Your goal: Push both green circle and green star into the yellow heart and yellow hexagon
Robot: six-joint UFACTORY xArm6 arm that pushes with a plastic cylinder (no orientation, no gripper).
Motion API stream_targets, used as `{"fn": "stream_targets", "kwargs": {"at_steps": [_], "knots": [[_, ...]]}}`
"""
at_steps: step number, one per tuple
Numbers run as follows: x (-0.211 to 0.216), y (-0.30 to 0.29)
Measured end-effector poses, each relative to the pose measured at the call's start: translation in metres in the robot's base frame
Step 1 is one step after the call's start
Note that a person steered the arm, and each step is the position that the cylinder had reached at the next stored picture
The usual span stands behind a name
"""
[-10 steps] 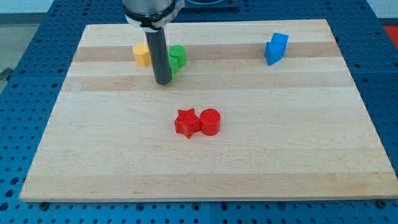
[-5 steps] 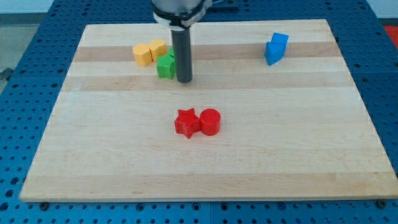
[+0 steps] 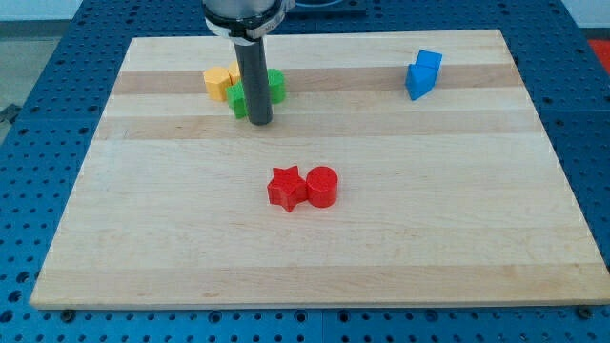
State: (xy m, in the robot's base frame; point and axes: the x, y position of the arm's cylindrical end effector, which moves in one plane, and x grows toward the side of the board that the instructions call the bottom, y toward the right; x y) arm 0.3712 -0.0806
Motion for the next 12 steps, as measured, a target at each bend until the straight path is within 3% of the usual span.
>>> {"fn": "stream_targets", "kwargs": {"at_steps": [4, 5, 6, 7, 12], "knots": [[0.004, -0.044], [0.017, 0.009], [0.002, 0.074], [-0.025, 0.083], [-0.048, 0.016]]}}
